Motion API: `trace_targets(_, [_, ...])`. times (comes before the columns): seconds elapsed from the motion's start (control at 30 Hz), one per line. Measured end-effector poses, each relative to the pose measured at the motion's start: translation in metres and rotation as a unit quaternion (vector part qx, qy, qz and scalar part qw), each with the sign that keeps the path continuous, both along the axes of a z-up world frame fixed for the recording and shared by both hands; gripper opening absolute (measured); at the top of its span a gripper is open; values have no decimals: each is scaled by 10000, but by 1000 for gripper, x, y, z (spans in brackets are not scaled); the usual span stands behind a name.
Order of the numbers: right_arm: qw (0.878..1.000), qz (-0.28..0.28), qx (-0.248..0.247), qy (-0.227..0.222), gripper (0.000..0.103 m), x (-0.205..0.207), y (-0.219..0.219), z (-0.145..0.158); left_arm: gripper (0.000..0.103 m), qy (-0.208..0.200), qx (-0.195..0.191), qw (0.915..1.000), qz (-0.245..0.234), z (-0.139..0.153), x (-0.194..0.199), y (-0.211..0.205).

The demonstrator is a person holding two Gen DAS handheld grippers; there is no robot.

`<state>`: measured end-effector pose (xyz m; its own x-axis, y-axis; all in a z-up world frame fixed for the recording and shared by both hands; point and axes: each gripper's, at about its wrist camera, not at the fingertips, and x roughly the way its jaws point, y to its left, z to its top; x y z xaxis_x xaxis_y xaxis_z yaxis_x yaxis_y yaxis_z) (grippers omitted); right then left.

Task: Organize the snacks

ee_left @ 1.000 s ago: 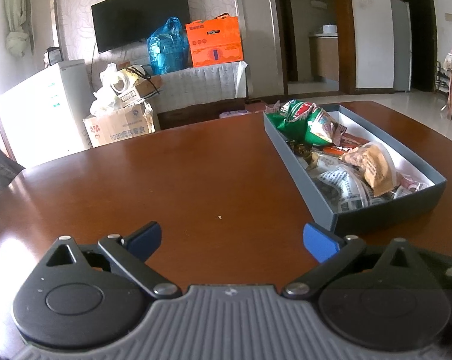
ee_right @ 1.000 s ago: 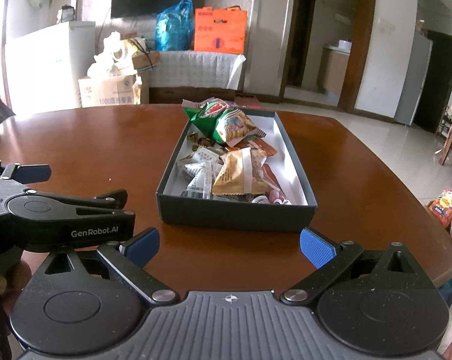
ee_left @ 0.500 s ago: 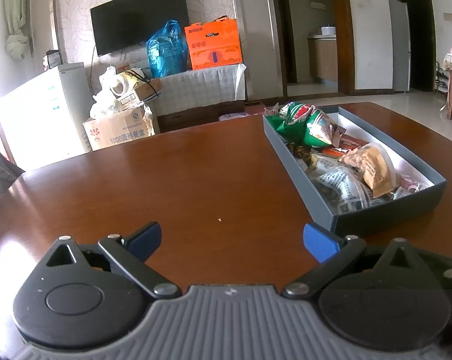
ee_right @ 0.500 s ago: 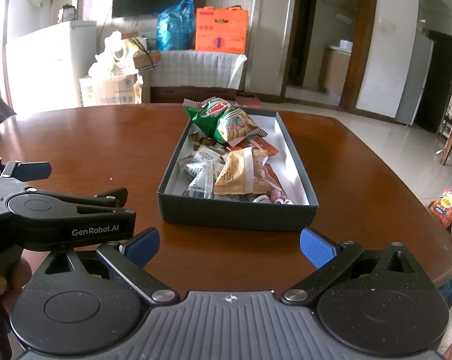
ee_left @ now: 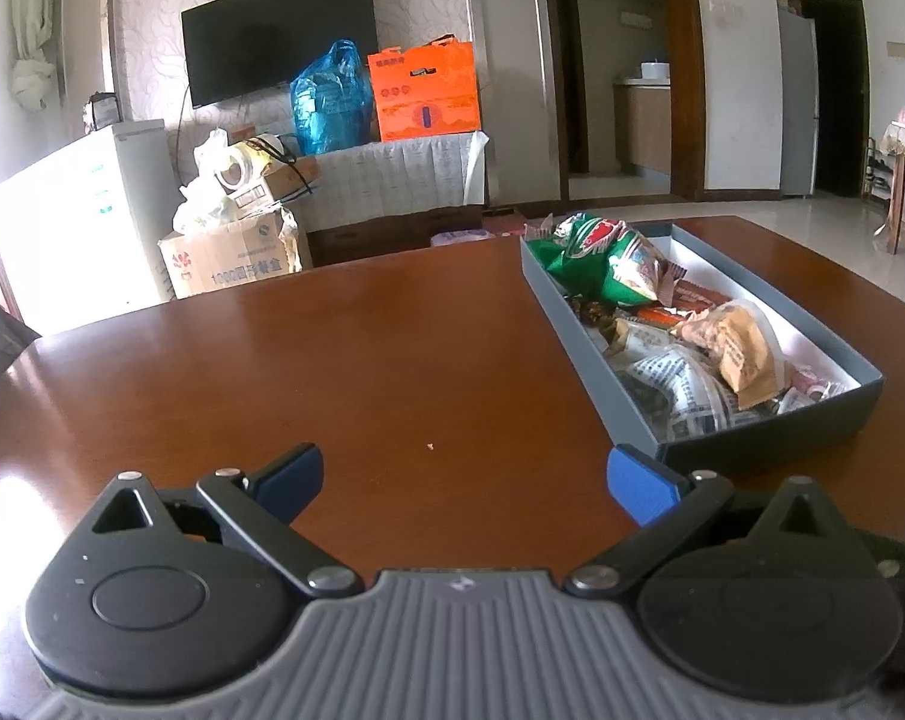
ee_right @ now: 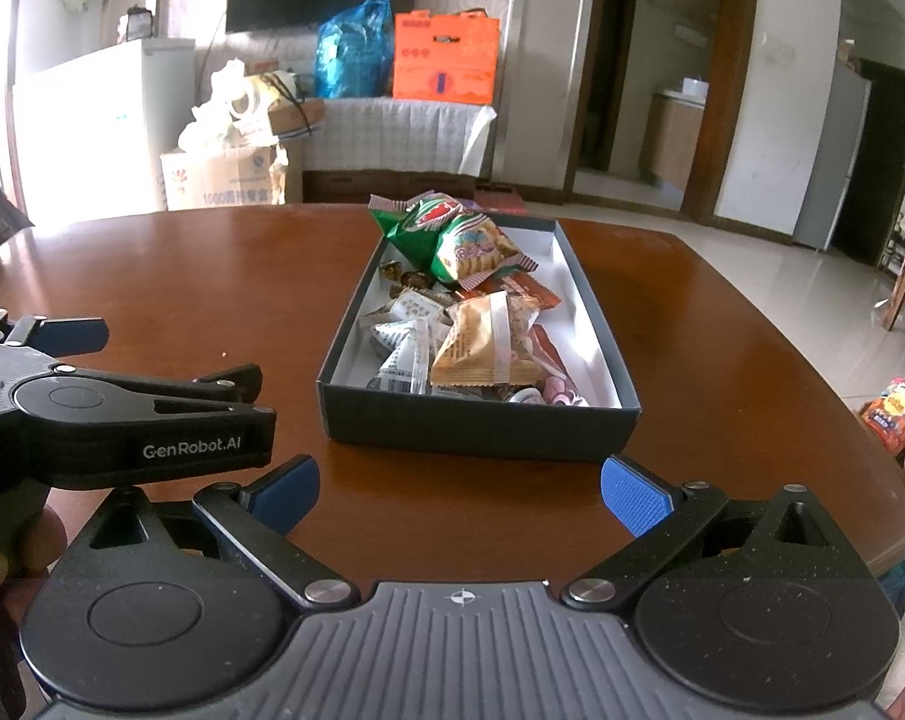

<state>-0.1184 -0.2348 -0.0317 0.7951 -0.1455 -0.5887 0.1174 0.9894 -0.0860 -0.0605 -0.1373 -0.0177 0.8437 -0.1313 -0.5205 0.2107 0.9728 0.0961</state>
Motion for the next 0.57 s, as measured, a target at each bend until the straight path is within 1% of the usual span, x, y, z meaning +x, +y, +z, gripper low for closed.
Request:
trace_targets(0.2, [10000, 16, -8, 8, 101, 0, 0, 0, 102, -1, 66, 10000, 5, -1, 0, 0])
trace_targets(0.37, [10000, 4, -11, 7, 101, 0, 0, 0, 102, -184, -47, 9998, 26, 1, -1, 4])
trace_targets(0.57, [10000, -1, -16, 17, 101, 0, 0, 1, 102, -240, -10, 9997, -41, 3, -4, 2])
